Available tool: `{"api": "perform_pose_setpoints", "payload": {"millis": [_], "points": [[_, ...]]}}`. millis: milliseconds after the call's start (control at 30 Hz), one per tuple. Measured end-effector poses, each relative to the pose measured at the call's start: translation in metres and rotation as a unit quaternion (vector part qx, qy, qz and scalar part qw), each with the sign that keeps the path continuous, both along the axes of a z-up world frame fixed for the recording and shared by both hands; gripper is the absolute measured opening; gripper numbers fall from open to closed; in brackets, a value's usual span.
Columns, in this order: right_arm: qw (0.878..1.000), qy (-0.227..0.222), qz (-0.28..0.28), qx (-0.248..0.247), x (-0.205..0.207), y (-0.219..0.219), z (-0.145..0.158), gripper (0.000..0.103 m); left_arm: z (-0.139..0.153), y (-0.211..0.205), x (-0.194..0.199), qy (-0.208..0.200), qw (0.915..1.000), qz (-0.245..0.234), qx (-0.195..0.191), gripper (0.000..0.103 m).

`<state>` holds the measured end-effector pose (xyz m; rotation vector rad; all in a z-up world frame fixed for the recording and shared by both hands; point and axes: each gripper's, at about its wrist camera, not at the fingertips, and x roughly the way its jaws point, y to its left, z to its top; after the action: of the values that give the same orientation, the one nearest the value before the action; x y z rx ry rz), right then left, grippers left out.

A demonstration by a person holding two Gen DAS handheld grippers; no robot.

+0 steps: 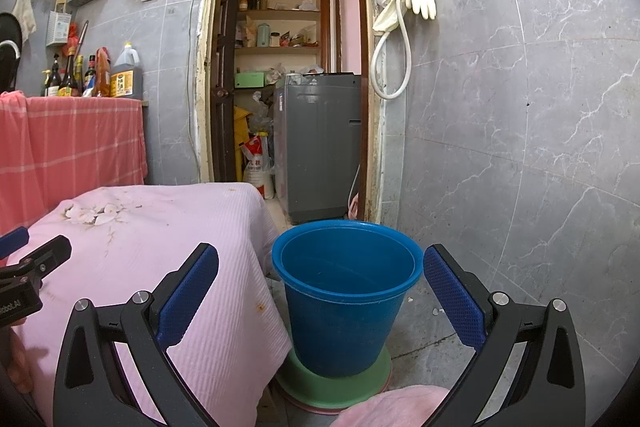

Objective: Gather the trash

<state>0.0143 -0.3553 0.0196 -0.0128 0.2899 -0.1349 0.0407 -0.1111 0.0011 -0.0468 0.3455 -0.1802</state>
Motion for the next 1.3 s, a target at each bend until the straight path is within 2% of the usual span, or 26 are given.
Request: {"api": "perform_pose_setpoints", "payload": {"millis": [1300], "points": [[1.0,0.003,-0.002,-0.002,0.0022,-0.0021,-0.0021,0.103,-0.001,-0.0051,-0.0028,0.003,1.0,0.001,-0.004,0.101]]}}
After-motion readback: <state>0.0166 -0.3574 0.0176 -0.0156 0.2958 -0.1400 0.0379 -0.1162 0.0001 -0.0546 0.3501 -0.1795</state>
